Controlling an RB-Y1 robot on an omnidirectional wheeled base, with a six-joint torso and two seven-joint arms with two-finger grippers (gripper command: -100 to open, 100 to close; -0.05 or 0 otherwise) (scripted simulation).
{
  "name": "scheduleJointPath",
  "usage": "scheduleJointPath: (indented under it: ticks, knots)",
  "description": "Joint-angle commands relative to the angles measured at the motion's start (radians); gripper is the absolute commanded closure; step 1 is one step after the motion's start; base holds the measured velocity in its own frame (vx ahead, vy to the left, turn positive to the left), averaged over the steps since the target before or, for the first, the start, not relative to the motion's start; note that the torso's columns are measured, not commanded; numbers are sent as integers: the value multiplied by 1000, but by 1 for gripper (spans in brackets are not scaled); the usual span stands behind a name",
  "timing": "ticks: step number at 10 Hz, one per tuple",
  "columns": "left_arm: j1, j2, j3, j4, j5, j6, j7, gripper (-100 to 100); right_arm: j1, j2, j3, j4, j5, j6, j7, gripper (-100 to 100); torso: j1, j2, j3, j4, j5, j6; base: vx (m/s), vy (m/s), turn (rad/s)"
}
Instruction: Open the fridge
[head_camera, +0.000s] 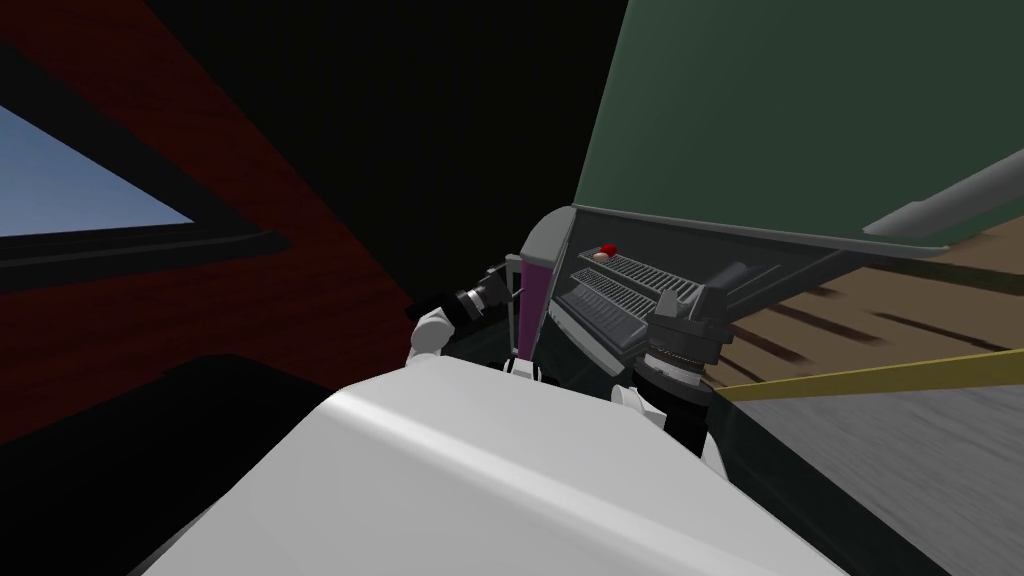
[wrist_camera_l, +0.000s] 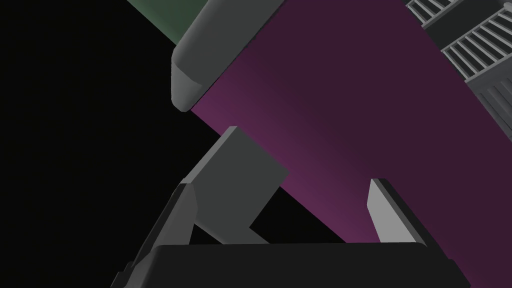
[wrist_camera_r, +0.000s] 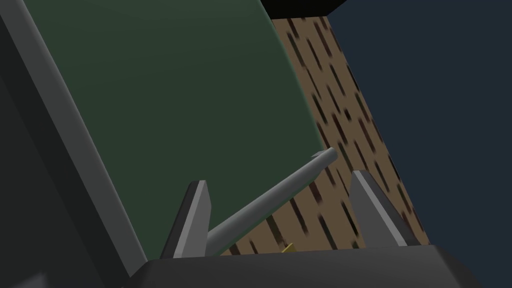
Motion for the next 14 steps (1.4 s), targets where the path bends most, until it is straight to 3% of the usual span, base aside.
scheduleJointPath:
  ticks: [1,2,3,7,11,12,14]
  knots:
    - [1,-1,7,-19,0,18,13,-100,0,0,0,0,0,0,0,0,-1,1,1,0,0,0,-8,-36,4]
    - [4,0,5,-15,2,13,9,-100,0,0,0,0,0,0,0,0,2,1,1,0,1,0,-5,-7,2]
    - [-4,0,-4,14,-1,-8,-6,100,0,0,0,0,0,0,0,0,5,1,1,0,1,0,6,40,-86]
    - [2,18,-7,-17,35,18,0,100,0,-1,0,0,0,0,0,0,11,-2,-1,-1,3,-1,37,164,-49]
    - [5,34,-17,-38,64,38,1,100,0,0,0,0,0,0,0,0,0,1,1,0,0,0,57,199,-34]
    - [-20,34,13,-41,89,69,16,-100,0,0,0,0,0,0,0,0,1,1,1,0,0,0,32,66,146]
    - [-62,40,64,-53,151,128,39,-100,0,0,0,0,0,0,0,0,-7,3,2,1,-2,0,2,-66,271]
